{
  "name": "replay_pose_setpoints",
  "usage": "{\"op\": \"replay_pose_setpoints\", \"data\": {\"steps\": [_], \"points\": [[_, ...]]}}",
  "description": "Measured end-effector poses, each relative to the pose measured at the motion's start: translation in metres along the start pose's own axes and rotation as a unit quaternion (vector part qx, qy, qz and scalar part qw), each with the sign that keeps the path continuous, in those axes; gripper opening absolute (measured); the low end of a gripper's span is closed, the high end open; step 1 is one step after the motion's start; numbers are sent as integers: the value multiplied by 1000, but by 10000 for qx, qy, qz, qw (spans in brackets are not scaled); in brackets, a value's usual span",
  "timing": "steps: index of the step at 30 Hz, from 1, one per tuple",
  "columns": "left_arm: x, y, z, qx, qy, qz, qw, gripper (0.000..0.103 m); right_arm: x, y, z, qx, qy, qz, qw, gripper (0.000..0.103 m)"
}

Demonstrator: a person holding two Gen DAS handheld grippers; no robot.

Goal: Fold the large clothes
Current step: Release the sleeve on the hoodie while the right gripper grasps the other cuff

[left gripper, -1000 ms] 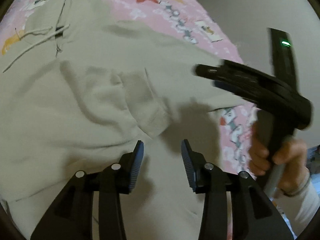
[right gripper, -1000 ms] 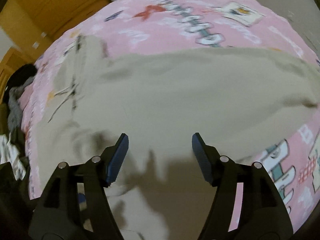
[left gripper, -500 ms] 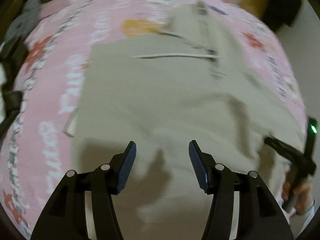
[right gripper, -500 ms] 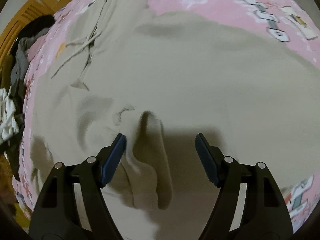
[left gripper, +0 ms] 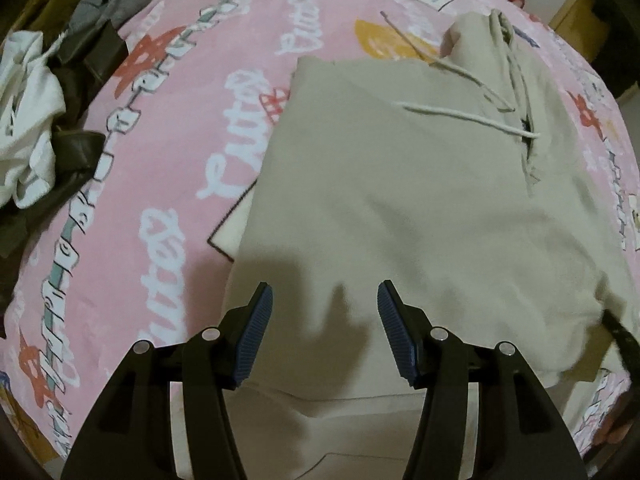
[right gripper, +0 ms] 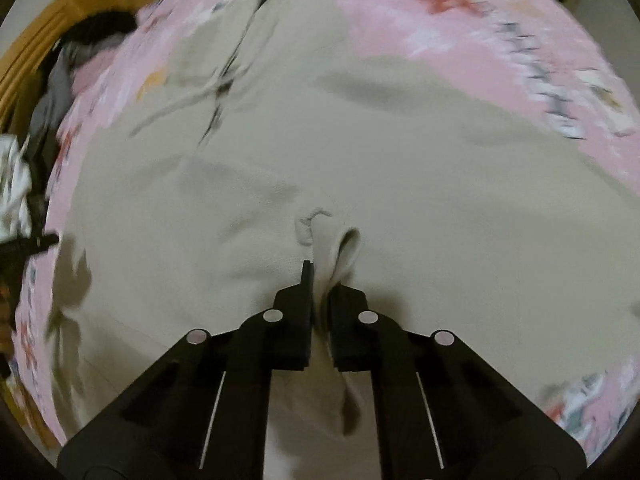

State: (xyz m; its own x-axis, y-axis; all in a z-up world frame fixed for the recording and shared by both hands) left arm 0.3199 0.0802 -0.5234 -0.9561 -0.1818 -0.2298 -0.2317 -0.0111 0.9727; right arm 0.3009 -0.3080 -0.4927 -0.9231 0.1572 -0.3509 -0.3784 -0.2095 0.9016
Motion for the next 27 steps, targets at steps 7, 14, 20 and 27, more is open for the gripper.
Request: {"op": "replay_pose_setpoints", "data": {"steps": [7, 14, 20, 27], "points": [[-14, 14, -10, 97, -107, -205, 9997, 56, 19, 29, -46, 481, -370, 23, 9982, 5], [-34, -45, -35, -129, -412, 258, 9987, 56, 38, -7, -64, 871, -635, 241, 9939, 5], [-35, -69, -47, -294, -530, 487, 9970, 56, 43, 7, -78, 1152, -1031, 122, 9879, 5], [-24, -83, -80, -846, -1052, 580, 9891, 57, 59, 12, -139, 1250, -1652, 62, 9783, 3]]}}
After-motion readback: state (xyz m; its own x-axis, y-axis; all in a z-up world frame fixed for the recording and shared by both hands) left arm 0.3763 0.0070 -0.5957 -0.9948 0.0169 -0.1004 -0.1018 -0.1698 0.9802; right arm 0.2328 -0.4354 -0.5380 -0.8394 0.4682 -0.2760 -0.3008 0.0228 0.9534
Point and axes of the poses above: each gripper's, at about its wrist camera, not at the fingertips, and y roughly against the way its jaws point, z to its left, x to its underside, the point moved 1 cm from there along -y, roughly the way its jaws point, and after that the axes turned 6 degrees about -y, right-handed, at the moved point
